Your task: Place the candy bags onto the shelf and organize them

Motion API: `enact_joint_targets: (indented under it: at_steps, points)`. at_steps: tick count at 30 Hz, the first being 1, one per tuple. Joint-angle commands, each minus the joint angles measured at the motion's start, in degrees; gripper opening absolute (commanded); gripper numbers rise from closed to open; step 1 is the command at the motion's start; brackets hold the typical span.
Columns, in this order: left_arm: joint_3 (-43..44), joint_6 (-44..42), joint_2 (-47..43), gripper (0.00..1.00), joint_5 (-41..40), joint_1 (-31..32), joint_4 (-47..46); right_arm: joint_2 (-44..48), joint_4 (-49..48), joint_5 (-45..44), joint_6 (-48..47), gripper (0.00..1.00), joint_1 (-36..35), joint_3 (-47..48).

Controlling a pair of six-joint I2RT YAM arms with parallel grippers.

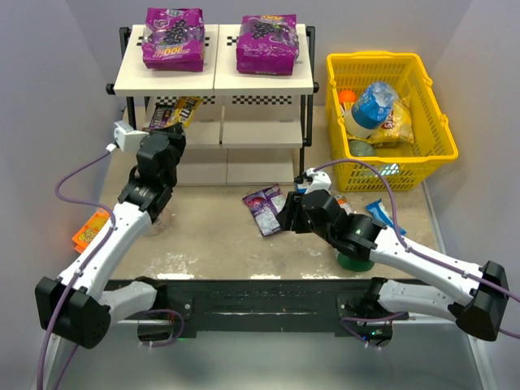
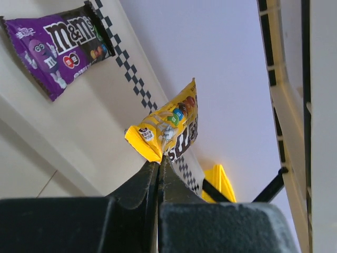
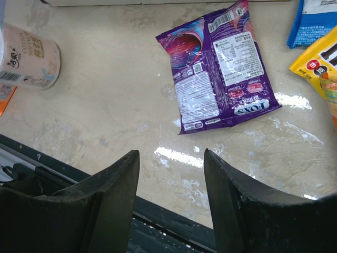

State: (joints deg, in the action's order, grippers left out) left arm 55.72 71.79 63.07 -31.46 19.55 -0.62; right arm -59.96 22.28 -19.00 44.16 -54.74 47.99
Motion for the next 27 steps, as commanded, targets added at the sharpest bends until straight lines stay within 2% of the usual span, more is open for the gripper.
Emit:
enact_joint_targets:
  at_steps: [1,8,27]
  points:
    - [6.3,4.2,3.2,0.00,-8.9,-0.4,-3.2,1.8,0.7,-3.6,0.4,0.57,0.0,0.9]
    - [9.0,4.0,7.9,0.00,-11.1,-1.4,-2.2,2.7,1.2,-4.3,0.0,0.58,0.1,0.8]
    - [8.0,9.4,17.3,0.00,-5.9,-4.0,-2.1,2.7,1.8,-5.5,0.0,0.60,0.1,0.7]
